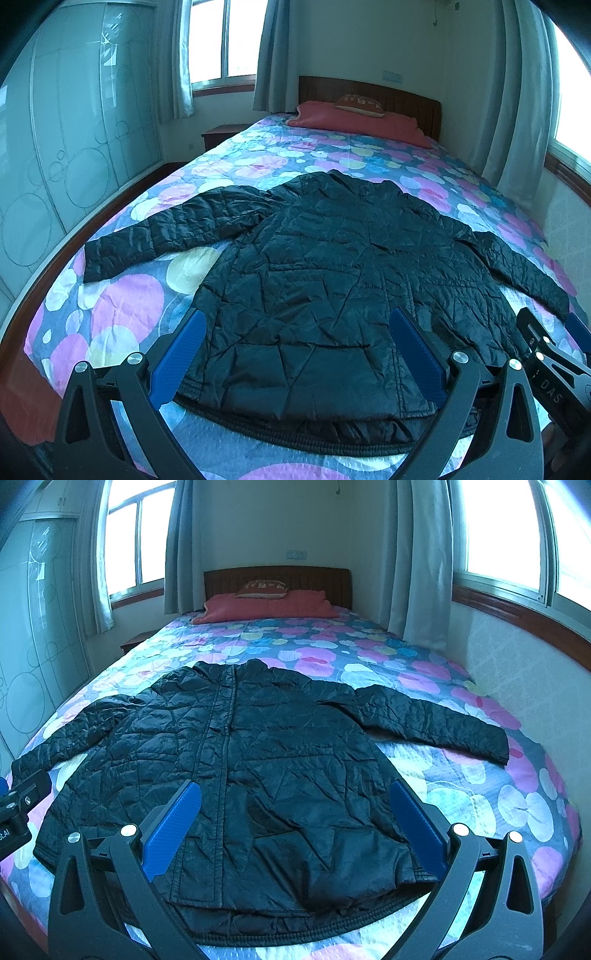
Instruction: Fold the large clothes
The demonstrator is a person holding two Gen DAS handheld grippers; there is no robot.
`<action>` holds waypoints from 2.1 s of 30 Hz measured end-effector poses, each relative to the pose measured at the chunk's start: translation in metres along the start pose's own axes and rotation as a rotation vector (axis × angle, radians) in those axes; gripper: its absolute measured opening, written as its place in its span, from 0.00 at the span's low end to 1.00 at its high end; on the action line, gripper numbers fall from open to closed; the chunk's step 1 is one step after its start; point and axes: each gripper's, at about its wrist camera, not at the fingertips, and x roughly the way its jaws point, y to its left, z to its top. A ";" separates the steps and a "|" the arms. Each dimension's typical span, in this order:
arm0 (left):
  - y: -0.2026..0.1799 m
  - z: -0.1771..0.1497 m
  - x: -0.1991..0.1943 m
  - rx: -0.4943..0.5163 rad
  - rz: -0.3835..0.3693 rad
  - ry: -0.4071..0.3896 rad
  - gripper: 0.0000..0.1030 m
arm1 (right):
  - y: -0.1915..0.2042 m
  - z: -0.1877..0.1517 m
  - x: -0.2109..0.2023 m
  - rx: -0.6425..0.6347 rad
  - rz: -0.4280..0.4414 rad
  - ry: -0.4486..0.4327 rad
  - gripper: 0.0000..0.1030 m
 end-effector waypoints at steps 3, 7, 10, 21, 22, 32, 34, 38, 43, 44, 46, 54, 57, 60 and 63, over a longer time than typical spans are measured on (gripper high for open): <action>-0.001 0.003 0.007 0.001 0.000 0.010 0.96 | 0.001 0.000 0.007 0.006 0.000 0.009 0.98; -0.002 0.008 0.016 0.000 -0.013 0.011 0.96 | -0.002 -0.002 0.016 0.019 0.005 0.022 0.98; 0.003 0.012 0.030 -0.016 -0.011 0.020 0.96 | -0.016 0.002 0.027 0.059 0.018 0.038 0.98; 0.080 0.026 0.113 -0.170 0.216 0.072 0.96 | -0.200 0.002 0.112 0.567 0.024 0.096 0.67; 0.092 0.026 0.122 -0.201 0.248 0.084 0.96 | -0.218 -0.002 0.120 0.617 0.021 0.099 0.67; 0.154 0.014 0.180 -0.391 0.371 0.216 0.96 | -0.380 -0.042 0.192 1.096 -0.023 0.005 0.67; 0.154 0.011 0.188 -0.383 0.391 0.240 0.96 | -0.393 -0.047 0.203 1.128 -0.033 -0.018 0.67; 0.158 0.002 0.197 -0.393 0.417 0.271 0.96 | -0.403 -0.048 0.206 1.164 -0.037 -0.108 0.74; 0.166 -0.007 0.202 -0.431 0.418 0.293 0.96 | -0.407 -0.046 0.208 1.148 -0.120 -0.139 0.52; 0.166 -0.007 0.202 -0.428 0.422 0.292 0.96 | -0.406 -0.044 0.209 1.138 -0.139 -0.126 0.30; 0.162 -0.007 0.202 -0.417 0.432 0.293 0.96 | -0.410 -0.045 0.217 1.141 -0.138 -0.101 0.18; 0.160 -0.010 0.207 -0.406 0.448 0.298 0.96 | -0.370 0.001 0.203 0.926 -0.135 -0.147 0.11; 0.159 -0.011 0.209 -0.396 0.459 0.299 0.96 | -0.330 0.032 0.195 0.785 -0.106 -0.168 0.11; 0.158 -0.011 0.209 -0.388 0.469 0.296 0.96 | -0.281 0.060 0.199 0.655 -0.048 -0.156 0.10; 0.157 -0.012 0.209 -0.385 0.476 0.292 0.96 | -0.224 0.081 0.210 0.538 0.016 -0.125 0.10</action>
